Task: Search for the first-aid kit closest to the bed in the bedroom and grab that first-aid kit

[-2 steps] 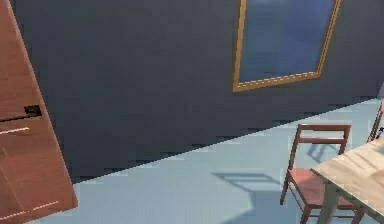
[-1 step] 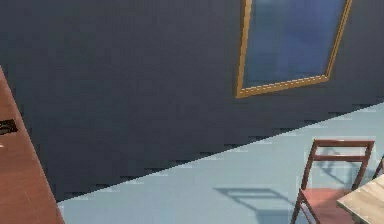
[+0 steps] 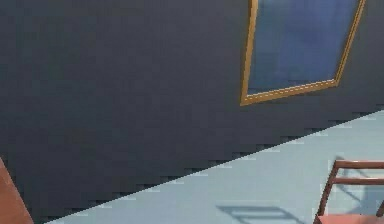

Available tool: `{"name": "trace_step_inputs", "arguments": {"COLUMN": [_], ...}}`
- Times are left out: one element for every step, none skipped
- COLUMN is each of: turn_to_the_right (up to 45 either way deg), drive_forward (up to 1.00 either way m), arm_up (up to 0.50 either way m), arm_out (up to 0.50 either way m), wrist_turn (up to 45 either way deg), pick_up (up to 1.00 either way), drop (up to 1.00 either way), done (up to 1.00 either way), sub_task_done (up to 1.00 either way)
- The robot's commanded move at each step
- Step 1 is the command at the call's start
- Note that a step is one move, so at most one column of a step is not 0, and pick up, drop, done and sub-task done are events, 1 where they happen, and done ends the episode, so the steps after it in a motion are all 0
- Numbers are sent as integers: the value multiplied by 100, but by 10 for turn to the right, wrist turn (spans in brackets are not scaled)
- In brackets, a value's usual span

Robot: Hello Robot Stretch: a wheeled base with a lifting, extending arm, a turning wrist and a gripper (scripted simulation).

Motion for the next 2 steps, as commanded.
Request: {"name": "trace_step_inputs", "arguments": {"turn_to_the_right": [450,450], "drive_forward": [0,0], "arm_up": [0,0], "arm_out": [0,0], "wrist_turn": [0,0], "pick_up": [0,0], "drop": [0,0], "done": [0,0], "sub_task_done": [0,0]}}
